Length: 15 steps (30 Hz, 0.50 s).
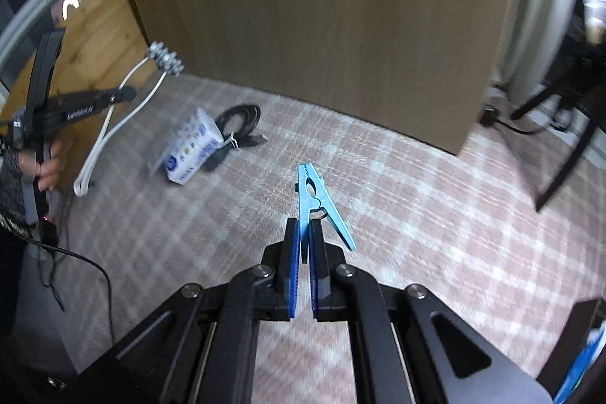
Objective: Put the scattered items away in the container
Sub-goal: 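Carry the bead-ended cable and clothespin to the tray and open both grippers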
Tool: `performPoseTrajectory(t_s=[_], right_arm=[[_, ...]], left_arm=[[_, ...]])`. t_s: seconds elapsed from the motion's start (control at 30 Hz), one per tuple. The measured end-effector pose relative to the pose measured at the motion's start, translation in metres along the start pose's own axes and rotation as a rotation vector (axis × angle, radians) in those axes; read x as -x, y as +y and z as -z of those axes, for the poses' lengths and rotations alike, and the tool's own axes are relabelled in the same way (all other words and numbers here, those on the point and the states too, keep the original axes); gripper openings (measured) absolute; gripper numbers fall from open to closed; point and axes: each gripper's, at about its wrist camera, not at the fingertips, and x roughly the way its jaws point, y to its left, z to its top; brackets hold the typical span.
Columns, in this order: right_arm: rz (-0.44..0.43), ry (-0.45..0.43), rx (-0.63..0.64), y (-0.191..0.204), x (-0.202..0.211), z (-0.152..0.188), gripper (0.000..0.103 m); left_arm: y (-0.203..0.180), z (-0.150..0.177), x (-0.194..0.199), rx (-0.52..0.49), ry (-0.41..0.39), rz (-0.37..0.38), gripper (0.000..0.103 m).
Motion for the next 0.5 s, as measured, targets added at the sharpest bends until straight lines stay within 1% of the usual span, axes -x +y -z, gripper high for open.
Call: performPoseTrajectory(t_s=[0.1,0.17,0.23,0.3,0.4,0.5], right_arm=[[-0.003,-0.055,-0.038,-0.007,0.032,0.013,0.005],[0.015,-0.088,-0.061,-0.012,0.056,0.026,0.005],[0.039,-0.119,-0.099,-0.024,0.088,0.047,0.005],[0.062,-0.138,-0.131,-0.037,0.113,0.068,0.005],[0.126,-0.166,-0.195,-0.064,0.145,0.100,0.005],[0.196,-0.187,-0.277,-0.099,0.182,0.137,0.005]], left_arm=[[-0.019,-0.012,0.017,-0.011,-0.041,0.034,0.003],[-0.037,-0.010,0.049,-0.029,-0.074,0.059,0.003],[-0.059,-0.010,0.072,-0.050,-0.103,0.101,0.003],[-0.091,-0.006,0.091,-0.080,-0.124,0.163,0.003],[-0.143,0.000,0.114,-0.133,-0.141,0.245,0.004],[-0.195,0.003,0.124,-0.179,-0.144,0.343,0.003]])
